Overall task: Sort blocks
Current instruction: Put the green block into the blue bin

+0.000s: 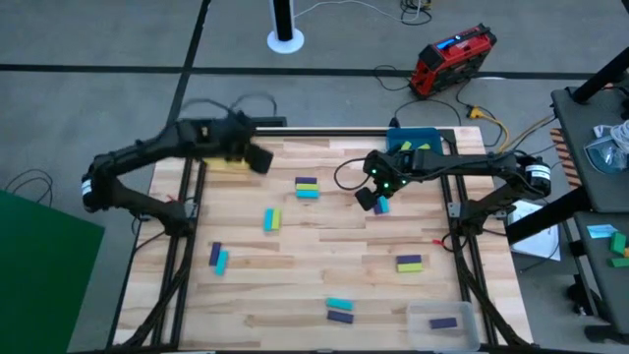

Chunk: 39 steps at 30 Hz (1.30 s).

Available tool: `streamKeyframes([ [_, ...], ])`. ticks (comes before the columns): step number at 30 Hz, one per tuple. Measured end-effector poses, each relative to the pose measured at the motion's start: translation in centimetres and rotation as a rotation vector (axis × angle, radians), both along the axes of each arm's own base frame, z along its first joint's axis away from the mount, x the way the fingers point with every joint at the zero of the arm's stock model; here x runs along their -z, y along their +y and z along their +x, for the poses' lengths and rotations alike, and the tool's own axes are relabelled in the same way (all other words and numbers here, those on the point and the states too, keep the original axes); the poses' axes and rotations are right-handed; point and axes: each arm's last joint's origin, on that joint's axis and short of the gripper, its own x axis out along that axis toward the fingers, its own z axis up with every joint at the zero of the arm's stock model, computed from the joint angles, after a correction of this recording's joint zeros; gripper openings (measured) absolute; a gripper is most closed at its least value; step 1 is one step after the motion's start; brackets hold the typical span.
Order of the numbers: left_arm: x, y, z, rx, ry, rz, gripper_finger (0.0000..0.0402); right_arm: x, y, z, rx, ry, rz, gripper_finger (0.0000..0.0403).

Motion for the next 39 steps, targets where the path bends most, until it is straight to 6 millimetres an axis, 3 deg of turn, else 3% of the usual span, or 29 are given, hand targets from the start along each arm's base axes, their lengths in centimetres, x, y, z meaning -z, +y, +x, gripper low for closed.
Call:
streamKeyframes([
  [5, -3.7, 2.6, 1.5, 0.234, -0.229, 0.157, 0.0069, -2.1, 0.3, -1.2, 0.020, -0.076, -0.013, 0.0398],
  [10, -4.6, 4.8, 3.6, 0.497, -0.457, 0.157, 0.0069, -6.1, 0.9, -2.9, -0.019, -0.251, -0.104, 0.0398],
  [15, -5.0, 5.4, 6.0, 0.831, -0.668, 0.193, 0.0069, -11.0, 2.3, -3.7, -0.190, -0.632, -0.311, 0.0398],
  [20, -5.5, 5.7, 7.8, 1.029, -0.832, 0.249, 0.0069, -14.9, 3.6, -3.9, -0.332, -0.964, -0.555, 0.0398],
  [24, -5.6, 5.6, 8.8, 1.108, -0.912, 0.267, 0.0069, -16.6, 3.7, -3.5, -0.355, -1.093, -0.683, 0.0398],
  [29, -6.0, 4.8, 9.8, 1.149, -0.964, 0.320, 0.0069, -16.9, 3.4, -2.2, -0.368, -1.060, -0.744, 0.0398],
  [39, -6.0, 4.2, 10.6, 0.960, -0.911, 0.447, 0.0069, -17.9, 2.7, 0.9, -0.390, -0.918, -0.825, 0.0398],
])
